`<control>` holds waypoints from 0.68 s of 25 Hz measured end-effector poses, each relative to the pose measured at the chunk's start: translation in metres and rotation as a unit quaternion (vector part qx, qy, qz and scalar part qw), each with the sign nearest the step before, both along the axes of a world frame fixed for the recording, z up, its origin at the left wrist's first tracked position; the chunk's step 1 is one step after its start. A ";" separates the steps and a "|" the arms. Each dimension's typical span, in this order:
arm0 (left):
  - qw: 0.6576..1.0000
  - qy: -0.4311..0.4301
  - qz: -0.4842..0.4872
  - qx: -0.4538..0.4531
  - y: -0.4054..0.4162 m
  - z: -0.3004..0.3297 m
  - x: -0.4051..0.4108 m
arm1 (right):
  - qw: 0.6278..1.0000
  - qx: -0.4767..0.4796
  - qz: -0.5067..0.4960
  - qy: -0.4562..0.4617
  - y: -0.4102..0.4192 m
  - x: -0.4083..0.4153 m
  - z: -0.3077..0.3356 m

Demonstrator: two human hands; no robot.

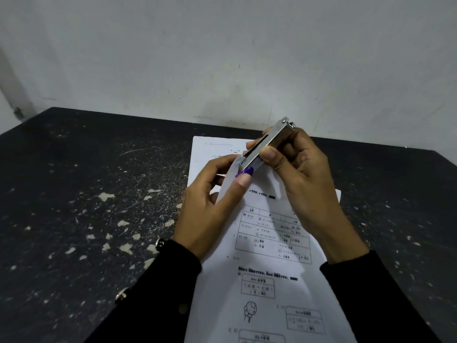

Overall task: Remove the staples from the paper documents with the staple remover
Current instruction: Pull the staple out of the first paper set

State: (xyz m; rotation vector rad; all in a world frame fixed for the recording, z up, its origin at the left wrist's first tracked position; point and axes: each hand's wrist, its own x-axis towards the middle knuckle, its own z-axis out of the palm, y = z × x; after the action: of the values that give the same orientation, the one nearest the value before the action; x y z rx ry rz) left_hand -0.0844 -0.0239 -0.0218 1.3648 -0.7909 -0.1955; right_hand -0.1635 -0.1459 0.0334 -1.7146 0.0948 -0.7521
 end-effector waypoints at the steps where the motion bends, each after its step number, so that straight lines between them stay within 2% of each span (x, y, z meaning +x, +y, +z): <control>1: 1.000 -0.014 0.006 0.015 0.000 0.000 0.001 | 1.000 -0.001 0.002 0.000 0.000 0.000 -0.001; 12: 0.997 -0.046 0.063 -0.004 -0.002 0.003 0.001 | 0.998 -0.047 -0.031 -0.034 0.007 0.004 -0.008; 17: 0.998 0.050 0.012 -0.025 -0.002 0.006 0.003 | 0.998 -0.035 -0.035 -0.028 0.006 0.006 -0.010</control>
State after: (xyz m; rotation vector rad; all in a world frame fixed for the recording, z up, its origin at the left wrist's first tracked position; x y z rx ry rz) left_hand -0.0818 -0.0255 -0.0157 1.3063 -0.6918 -0.2216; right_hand -0.1577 -0.1404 0.0231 -1.7625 0.0921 -0.8636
